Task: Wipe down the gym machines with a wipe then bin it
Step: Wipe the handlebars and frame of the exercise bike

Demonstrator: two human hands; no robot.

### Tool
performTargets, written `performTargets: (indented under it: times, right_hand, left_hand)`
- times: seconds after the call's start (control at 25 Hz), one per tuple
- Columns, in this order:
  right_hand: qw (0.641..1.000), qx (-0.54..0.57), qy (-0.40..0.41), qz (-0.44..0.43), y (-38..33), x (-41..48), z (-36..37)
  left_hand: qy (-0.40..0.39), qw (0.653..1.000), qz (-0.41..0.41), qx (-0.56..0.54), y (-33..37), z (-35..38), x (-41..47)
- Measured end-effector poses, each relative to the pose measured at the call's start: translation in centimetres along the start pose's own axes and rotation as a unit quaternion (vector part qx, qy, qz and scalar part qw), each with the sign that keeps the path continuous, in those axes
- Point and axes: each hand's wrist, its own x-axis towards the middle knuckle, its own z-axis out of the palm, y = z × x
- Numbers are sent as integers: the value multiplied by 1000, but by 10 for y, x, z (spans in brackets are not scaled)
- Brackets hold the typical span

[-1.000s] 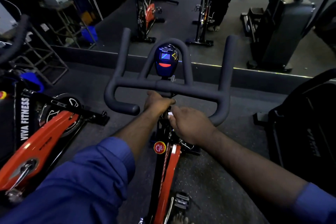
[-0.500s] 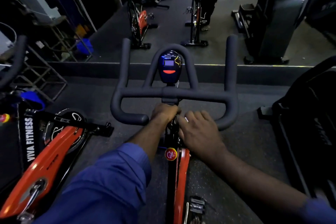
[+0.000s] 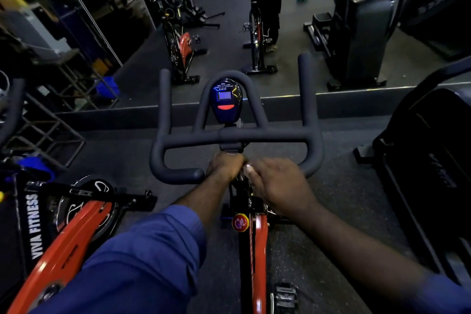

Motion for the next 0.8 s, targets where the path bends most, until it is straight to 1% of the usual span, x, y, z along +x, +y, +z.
performTargets:
  times: [0.04, 0.08, 0.16, 0.2, 0.24, 0.28, 0.32, 0.36, 0.4, 0.44, 0.48, 0.56, 0.6, 0.64, 0.68, 0.76, 0.8]
  right_hand:
    - [998, 21, 48, -29, 8, -12, 8]
    - [995, 39, 70, -57, 17, -21, 13]
    - [990, 19, 80, -110, 35, -41, 11]
    - [990, -1, 83, -117, 43, -50, 7]
    - [991, -10, 86, -98, 50, -59, 2]
    - [994, -9, 97, -50, 54, -65, -1]
    - [993, 7, 114, 17, 53, -67, -2]
    - [986, 37, 136, 88, 45, -65, 1]
    - [976, 71, 152, 139, 33, -59, 7]
    - [969, 96, 159, 162, 16, -53, 17]
    - [970, 105, 157, 151, -1, -47, 27]
    - [987, 76, 132, 43, -22, -45, 37]
    - [991, 52, 119, -12, -15, -46, 33]
    - [992, 31, 113, -36, 0, -51, 28]
    - [993, 23, 116, -21, 18, -57, 21]
    - [985, 30, 146, 86, 50, -72, 8]
    - [976, 45, 162, 135, 54, -76, 8]
  left_hand:
    - [5, 1000, 3, -1, -1, 0, 1]
    - [4, 1000, 4, 0, -2, 1, 3]
    - [4, 1000, 2, 8, -4, 2, 6]
    - [10, 1000, 2, 10, -5, 2, 7]
    - [9, 1000, -2, 9, -6, 3, 9]
    - [6, 1000, -7, 4, -6, 3, 11]
    - [6, 1000, -13, 1, -6, 3, 11]
    - [8, 1000, -16, -1, -6, 2, 11]
    - [5, 1000, -13, -1, -6, 2, 12]
    - [0, 1000, -11, -5, -6, 2, 11]
    - [-2, 1000, -11, -8, -6, 1, 11]
    - [2, 1000, -16, -10, -6, 0, 13]
    - [2, 1000, -15, -11, -6, 0, 14]
    - [1, 1000, -11, -13, -7, 0, 14]
    - [-1, 1000, -3, -15, -8, 2, 15]
    - [-3, 1000, 14, -27, -9, 4, 15]
    - [2, 999, 11, -36, -10, 3, 15]
